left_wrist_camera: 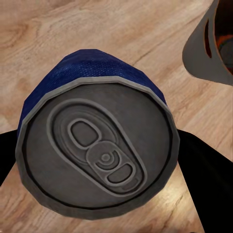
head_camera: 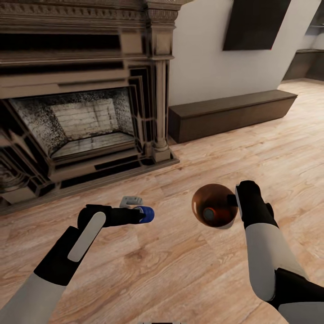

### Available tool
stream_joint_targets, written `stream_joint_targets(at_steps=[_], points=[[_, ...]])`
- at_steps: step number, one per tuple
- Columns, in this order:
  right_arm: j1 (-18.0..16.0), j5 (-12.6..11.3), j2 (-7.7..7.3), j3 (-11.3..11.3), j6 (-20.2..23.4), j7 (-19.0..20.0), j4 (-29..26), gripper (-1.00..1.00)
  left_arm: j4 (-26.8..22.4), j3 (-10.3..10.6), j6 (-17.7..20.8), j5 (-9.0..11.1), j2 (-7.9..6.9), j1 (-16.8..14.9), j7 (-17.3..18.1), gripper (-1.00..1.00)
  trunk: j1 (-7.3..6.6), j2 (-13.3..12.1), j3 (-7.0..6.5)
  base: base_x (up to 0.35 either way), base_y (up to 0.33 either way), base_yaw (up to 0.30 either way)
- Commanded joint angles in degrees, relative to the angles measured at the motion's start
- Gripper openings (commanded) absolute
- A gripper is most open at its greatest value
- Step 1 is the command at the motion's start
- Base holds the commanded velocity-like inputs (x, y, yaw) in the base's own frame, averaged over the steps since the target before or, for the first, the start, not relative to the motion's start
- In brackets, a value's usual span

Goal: Put the three can of soda from the living room inside the tash can in the kitchen.

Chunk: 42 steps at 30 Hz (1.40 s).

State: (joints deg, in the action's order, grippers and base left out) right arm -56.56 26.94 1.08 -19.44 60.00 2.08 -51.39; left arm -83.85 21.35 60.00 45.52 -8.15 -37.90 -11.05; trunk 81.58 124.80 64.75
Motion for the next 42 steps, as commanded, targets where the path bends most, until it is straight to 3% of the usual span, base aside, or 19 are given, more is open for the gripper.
stream_joint_targets(at_steps=[1,5,11,15,18,21,32,36,42], points=[[0.3,-0.3,0.04,-0.1,0.0,0.2,-0.3,-1.00,0.0,0.0,0.0,0.0,-0.02,0.0,0.0,-1.00,-0.23,-0.4,-0.19,0.000,0.000,0.000],[1.1,-0.4,0.39,-1.9,0.0,0.2,-0.1,-1.00,-0.1,0.0,0.0,1.1,-0.12,0.0,0.0,-1.00,-1.11,-2.0,-0.91,0.000,0.000,0.000],[1.4,-0.1,0.60,-2.4,-0.2,-0.8,1.6,-1.00,-0.1,0.0,0.0,2.7,-0.94,0.0,0.0,-1.00,-2.43,-4.4,-1.99,0.000,0.000,0.000],[1.4,-0.3,1.24,-2.4,-0.8,-6.6,2.7,-1.00,-0.2,0.1,0.0,4.2,-1.43,0.0,0.0,-1.00,-3.31,-6.0,-2.71,0.000,0.000,0.000],[1.4,-0.4,2.05,-2.5,-3.1,-9.2,3.0,-1.00,-0.2,0.1,0.0,4.7,-1.53,0.0,0.1,-1.00,-3.97,-7.2,-3.25,0.000,0.000,0.000],[1.4,-0.5,2.66,-2.5,-4.7,-12.1,3.2,-1.00,-0.1,0.2,0.0,6.4,-1.54,0.0,0.2,-1.00,-4.62,-8.4,-3.78,0.000,0.000,0.000],[1.5,-0.5,4.78,-2.5,-5.6,-17.7,3.3,-1.00,-0.2,0.2,0.0,8.9,-1.59,0.0,0.7,-1.00,-7.04,-12.8,-5.76,0.000,0.000,0.000],[1.5,-0.6,5.30,-2.4,-7.4,-21.0,4.1,-1.00,-0.2,0.3,0.0,12.8,-1.60,0.0,0.9,-1.00,-7.92,-14.5,-6.48,0.000,0.000,0.000],[1.4,-0.6,5.45,-2.4,-10.1,-22.1,8.0,-1.00,-0.3,0.4,0.0,14.2,-1.61,0.0,0.9,-1.00,-9.24,-16.9,-7.55,0.000,0.000,0.000]])
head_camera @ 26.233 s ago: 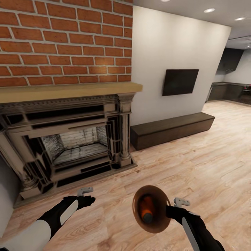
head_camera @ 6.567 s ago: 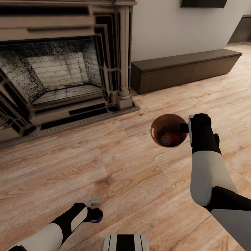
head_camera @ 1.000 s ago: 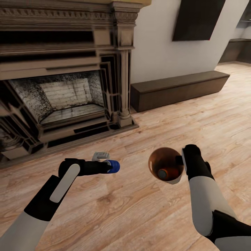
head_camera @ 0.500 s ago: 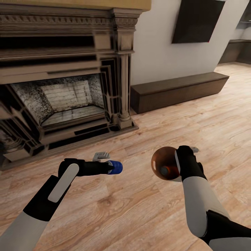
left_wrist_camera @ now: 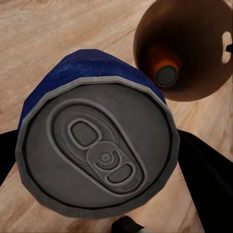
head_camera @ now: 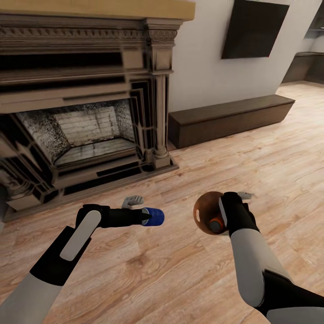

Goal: Put the three can of soda from the living room inside the tash can in the kitchen.

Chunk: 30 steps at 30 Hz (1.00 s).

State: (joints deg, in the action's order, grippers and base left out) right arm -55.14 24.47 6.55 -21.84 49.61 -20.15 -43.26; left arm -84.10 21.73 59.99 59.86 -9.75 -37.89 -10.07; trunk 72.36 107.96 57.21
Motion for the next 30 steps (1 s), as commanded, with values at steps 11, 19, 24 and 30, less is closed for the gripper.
stream_joint_targets(at_steps=[11,19,24,30], points=[[-0.1,1.9,-0.37,-0.5,-8.3,-0.1,7.0,-1.00,0.1,0.3,0.0,0.1,0.00,0.0,0.0,-1.00,-2.43,-4.4,-1.99,0.000,0.000,0.000],[-0.1,1.9,-0.52,-0.7,-9.3,-0.1,10.5,-1.00,0.1,0.3,0.0,0.1,0.04,0.0,-0.1,-1.00,-4.19,-7.6,-3.42,0.000,0.000,0.000],[-0.1,1.9,-0.46,-0.8,-9.4,-0.1,11.8,-1.00,0.2,0.4,0.0,0.0,0.16,0.0,-0.3,-1.00,-5.28,-9.6,-4.32,0.000,0.000,0.000],[-0.1,1.9,-0.54,-2.5,-14.1,-0.1,15.9,-1.00,0.1,0.4,0.0,0.0,0.25,0.0,-0.3,-1.00,-6.60,-12.0,-5.40,0.000,0.000,0.000]])
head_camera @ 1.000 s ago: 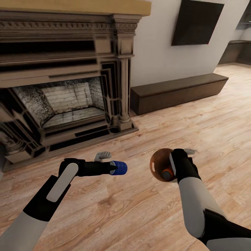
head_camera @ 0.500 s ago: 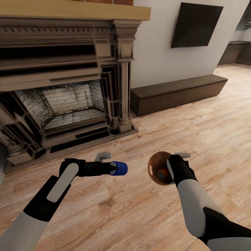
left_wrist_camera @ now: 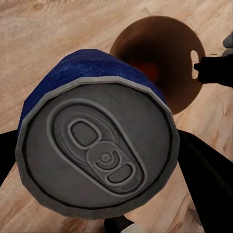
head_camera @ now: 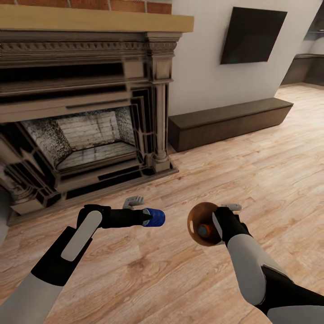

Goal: Put the three can of soda from the living room inside the tash can in the kitchen.

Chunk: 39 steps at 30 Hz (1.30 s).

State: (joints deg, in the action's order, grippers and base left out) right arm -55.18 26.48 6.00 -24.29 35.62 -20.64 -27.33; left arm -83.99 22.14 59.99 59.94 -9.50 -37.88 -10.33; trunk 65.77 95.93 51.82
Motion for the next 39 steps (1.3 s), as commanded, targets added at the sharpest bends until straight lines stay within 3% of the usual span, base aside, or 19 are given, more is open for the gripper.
stream_joint_targets(at_steps=[1,7,16,39], points=[[0.0,-0.1,0.02,-0.5,-0.4,0.3,0.3,-1.00,0.0,0.0,0.0,-0.1,0.00,0.0,-0.1,-1.00,-0.23,-0.4,-0.19,0.000,0.000,0.000],[0.0,0.0,0.00,-2.3,-1.2,0.3,2.3,-1.00,0.0,0.0,0.0,-0.3,0.11,0.0,-0.3,-1.00,-1.55,-2.8,-1.27,0.000,0.000,0.000],[0.0,0.0,0.36,-2.3,-1.3,0.4,3.1,-1.00,0.3,0.0,0.0,-0.4,0.42,0.0,-0.2,-1.00,-3.52,-6.4,-2.88,0.000,0.000,0.000],[0.0,0.1,1.01,-1.7,-1.4,0.4,6.8,-1.00,0.8,-0.1,0.0,-0.6,0.62,0.0,-0.5,-1.00,-3.52,-6.4,-2.88,0.000,0.000,0.000]])
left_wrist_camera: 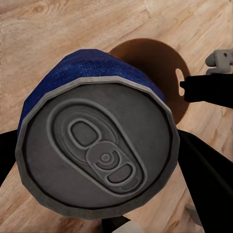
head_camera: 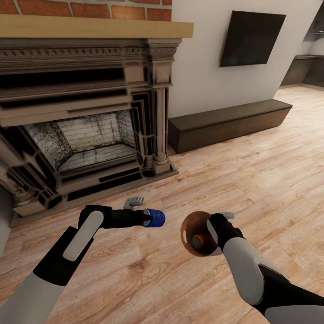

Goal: Put the three can of soda from the living room inside the tash can in the kitchen.

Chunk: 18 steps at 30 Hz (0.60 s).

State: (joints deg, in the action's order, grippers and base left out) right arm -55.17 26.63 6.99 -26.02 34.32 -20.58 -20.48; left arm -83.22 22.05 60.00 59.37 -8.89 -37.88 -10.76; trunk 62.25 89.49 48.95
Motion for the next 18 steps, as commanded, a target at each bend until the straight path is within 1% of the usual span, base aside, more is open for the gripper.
stream_joint_targets(at_steps=[1,6,8,12,18], points=[[0.0,-0.1,0.12,0.0,-0.1,0.4,0.0,-1.00,0.0,0.0,0.0,0.0,0.00,0.0,0.0,-1.00,0.00,0.0,-0.01,0.000,0.000,0.000],[0.0,-0.1,0.47,0.0,-0.1,0.4,0.1,-1.00,0.5,0.0,0.0,-0.1,0.01,0.0,0.0,-1.00,0.00,0.0,-0.01,0.000,0.000,0.000],[0.0,-0.1,0.52,0.0,-0.1,0.4,0.2,-1.00,1.4,0.0,0.0,-0.1,0.01,0.0,0.0,-1.00,0.00,0.0,-0.01,0.000,0.000,0.000],[0.0,-0.1,0.56,0.0,-0.1,0.4,0.2,-1.00,4.7,0.1,0.0,-0.1,0.15,-0.1,0.0,-1.00,0.00,0.0,-0.01,0.000,0.000,0.000],[0.0,-0.1,0.77,0.0,-0.1,0.4,0.2,-1.00,5.8,0.1,-1.1,-0.1,0.45,-0.1,0.3,-1.00,0.00,0.0,-0.01,0.000,0.000,0.000]])
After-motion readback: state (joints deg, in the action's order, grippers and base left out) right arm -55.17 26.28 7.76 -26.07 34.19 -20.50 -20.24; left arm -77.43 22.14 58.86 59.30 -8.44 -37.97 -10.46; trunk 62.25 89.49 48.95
